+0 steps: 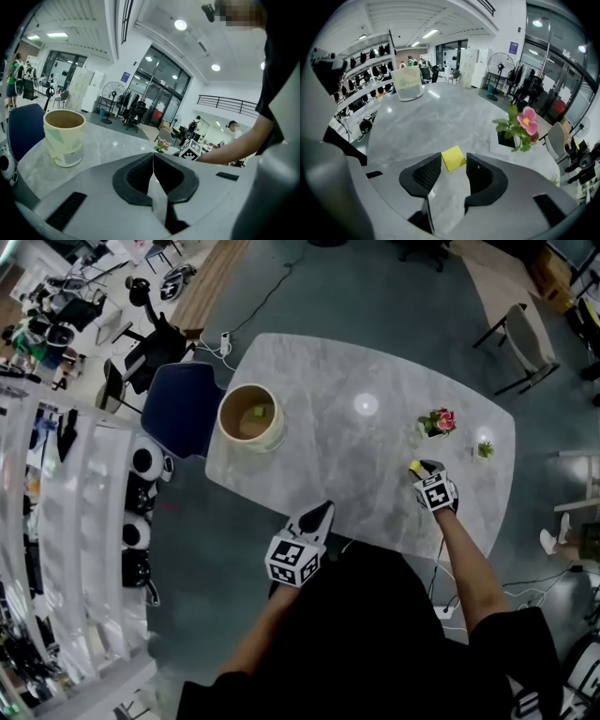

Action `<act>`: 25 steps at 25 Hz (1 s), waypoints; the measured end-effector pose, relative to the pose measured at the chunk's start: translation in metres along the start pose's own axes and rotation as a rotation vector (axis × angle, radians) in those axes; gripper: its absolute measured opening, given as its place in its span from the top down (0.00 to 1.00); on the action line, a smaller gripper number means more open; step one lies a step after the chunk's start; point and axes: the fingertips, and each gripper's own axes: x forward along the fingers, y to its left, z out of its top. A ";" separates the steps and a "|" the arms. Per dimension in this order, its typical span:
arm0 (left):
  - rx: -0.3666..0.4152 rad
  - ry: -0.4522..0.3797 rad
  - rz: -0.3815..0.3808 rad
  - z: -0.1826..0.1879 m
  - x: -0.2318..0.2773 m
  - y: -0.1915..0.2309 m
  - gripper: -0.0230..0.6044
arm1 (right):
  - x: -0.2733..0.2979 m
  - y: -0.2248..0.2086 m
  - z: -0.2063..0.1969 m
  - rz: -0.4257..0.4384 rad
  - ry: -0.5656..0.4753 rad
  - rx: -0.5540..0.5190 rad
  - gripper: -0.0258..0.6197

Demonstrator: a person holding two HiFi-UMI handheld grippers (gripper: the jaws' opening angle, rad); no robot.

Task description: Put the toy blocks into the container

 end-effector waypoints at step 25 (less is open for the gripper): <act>-0.006 -0.162 0.068 0.031 -0.198 0.163 0.96 | -0.011 0.234 0.336 0.019 -0.274 -0.289 0.71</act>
